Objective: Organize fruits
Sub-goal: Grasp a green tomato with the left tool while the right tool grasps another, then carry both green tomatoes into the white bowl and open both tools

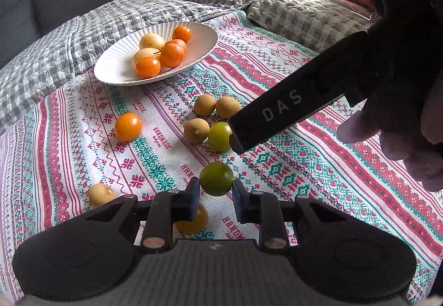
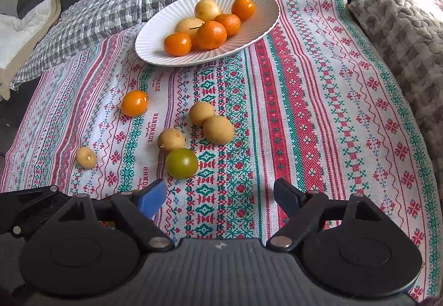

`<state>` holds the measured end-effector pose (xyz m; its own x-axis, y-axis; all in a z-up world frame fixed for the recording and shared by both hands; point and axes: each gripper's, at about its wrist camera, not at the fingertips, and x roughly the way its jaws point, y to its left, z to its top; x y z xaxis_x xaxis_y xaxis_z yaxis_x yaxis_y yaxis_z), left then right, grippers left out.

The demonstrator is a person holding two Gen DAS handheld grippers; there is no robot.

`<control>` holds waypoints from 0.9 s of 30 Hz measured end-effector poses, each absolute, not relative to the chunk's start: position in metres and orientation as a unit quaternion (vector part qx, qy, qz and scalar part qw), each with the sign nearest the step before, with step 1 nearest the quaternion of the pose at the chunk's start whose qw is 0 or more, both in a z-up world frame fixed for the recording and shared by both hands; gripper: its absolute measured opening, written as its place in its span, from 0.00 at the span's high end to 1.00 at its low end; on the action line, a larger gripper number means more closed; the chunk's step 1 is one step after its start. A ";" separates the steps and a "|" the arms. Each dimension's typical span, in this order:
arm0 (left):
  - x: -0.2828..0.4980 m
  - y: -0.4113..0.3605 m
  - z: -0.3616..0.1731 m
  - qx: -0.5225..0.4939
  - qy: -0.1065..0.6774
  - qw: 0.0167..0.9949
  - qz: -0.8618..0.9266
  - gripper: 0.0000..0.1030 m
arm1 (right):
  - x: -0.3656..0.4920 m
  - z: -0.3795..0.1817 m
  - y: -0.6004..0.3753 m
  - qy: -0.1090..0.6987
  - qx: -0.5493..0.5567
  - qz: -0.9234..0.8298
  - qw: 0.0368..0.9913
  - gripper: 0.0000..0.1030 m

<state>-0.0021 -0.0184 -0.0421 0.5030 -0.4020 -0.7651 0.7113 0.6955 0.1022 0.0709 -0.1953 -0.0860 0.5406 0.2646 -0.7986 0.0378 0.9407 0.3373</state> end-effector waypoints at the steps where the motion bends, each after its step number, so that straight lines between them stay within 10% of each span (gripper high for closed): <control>1: -0.002 -0.018 -0.042 0.207 0.373 0.842 -0.330 0.82 | 0.071 -0.086 -0.196 0.475 0.166 0.067 0.862 0.22; 20: -0.001 -0.018 -0.043 0.212 0.381 0.840 -0.322 0.82 | 0.085 -0.093 -0.171 0.451 0.131 0.104 0.877 0.49; 27: 0.001 -0.019 -0.045 0.212 0.384 0.840 -0.319 0.82 | 0.085 -0.092 -0.168 0.447 0.112 0.113 0.880 0.75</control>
